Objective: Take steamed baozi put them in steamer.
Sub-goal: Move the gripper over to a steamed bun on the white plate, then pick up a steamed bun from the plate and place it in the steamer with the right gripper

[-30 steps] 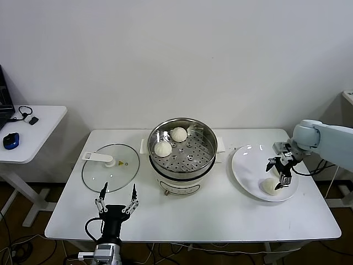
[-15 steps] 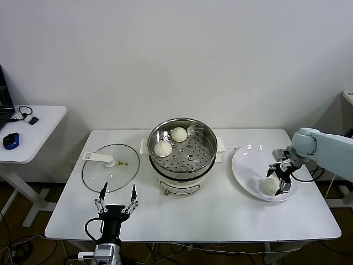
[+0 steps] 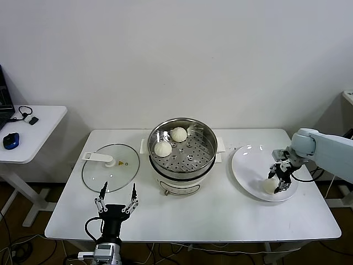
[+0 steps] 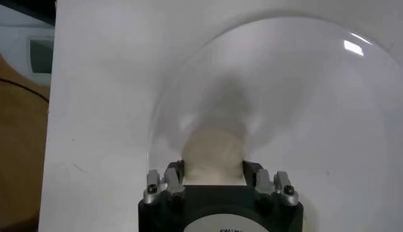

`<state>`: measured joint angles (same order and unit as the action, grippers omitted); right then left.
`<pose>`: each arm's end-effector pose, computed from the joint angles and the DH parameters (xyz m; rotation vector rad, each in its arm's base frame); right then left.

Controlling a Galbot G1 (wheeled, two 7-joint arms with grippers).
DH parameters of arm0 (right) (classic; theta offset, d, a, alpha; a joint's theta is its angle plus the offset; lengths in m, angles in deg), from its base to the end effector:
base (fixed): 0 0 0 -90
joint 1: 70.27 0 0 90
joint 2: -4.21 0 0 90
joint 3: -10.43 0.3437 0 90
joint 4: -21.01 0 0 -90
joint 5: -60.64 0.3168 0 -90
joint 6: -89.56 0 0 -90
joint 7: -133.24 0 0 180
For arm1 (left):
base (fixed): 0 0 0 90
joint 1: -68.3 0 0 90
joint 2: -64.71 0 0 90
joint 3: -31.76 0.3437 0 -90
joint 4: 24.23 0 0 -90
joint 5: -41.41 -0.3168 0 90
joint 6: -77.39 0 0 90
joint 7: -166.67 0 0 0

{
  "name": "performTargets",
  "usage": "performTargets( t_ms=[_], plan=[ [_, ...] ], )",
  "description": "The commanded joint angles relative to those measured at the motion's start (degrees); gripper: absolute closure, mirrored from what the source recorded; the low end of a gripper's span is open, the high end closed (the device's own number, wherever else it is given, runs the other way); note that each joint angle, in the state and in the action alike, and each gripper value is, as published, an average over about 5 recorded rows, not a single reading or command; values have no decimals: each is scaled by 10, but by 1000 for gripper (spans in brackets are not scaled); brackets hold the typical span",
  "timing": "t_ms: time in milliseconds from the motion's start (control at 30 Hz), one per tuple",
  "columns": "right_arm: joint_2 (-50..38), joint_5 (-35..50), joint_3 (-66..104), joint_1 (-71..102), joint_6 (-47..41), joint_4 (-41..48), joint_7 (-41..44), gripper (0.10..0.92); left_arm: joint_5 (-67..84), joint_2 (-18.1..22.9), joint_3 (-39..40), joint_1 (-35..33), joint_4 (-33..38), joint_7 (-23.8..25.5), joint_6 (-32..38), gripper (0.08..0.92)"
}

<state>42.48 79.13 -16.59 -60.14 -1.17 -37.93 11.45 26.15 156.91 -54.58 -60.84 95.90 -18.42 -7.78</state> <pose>0.4744 -0.2484 -0.2100 1.2847 -1.2229 1.1817 0.0960 -0.0246 -0.3152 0.0447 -3.0683 -0.3050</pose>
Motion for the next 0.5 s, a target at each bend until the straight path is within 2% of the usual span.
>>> performTargets(
  t_ms=[33,300,500],
  plan=[
    [-2,8,-29,-39,-1,-26,0,436,0,28,0,0,1,1,-1,177],
    [36,73,-166,-248,9,-121,7,449,1,28,3,2,4,2,-2,177],
    [88,112,-184,-339,25,-170,16,448,1,28,4,1,5,2,0,177]
  ],
)
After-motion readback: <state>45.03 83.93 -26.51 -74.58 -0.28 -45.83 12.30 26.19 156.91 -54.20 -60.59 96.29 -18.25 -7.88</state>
